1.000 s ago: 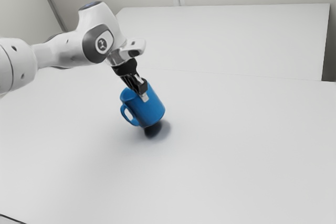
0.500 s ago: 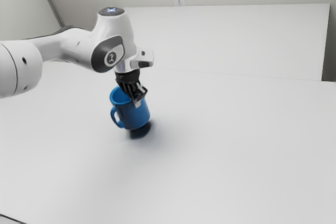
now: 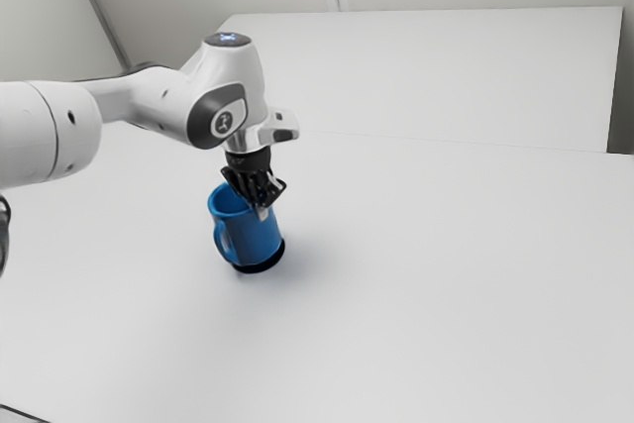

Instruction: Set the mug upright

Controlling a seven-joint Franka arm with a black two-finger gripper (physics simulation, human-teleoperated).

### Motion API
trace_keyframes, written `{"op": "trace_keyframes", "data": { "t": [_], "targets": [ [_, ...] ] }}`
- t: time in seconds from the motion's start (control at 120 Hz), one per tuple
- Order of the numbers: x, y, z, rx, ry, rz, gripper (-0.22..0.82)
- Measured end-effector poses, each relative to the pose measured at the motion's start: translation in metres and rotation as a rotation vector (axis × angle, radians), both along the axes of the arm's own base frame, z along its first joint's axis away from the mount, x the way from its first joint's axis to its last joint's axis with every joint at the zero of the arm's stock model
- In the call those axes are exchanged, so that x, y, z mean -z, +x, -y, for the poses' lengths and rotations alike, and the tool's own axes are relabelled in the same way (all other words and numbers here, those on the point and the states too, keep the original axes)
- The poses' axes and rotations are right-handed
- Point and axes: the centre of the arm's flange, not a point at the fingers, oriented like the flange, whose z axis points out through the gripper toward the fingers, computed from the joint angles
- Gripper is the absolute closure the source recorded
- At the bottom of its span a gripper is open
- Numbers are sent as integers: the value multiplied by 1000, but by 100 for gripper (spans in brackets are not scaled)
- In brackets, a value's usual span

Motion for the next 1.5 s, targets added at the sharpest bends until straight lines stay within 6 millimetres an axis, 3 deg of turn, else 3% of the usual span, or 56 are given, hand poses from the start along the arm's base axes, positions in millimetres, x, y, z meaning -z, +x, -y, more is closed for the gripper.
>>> {"op": "trace_keyframes", "data": {
  "t": [0.342, 0.592, 0.792, 0.975, 1.158, 1.217, 1.325, 1.408, 1.5],
  "targets": [
    [5, 1, 2, -53, -8, 5, 76],
    [2, 1, 4, -73, -24, 12, 30],
    [-19, -3, 5, -77, -35, 48, 12],
    [-50, -9, 15, -62, -48, 91, 5],
    [-111, 7, 32, -14, -75, 164, 2],
    [-137, 14, 23, -18, -114, 194, 2],
    [-184, 21, -14, -39, -147, 237, 1],
    [-196, 21, -32, -37, -152, 222, 1],
    [-208, 25, -30, -3, -159, 203, 0]
  ]
}}
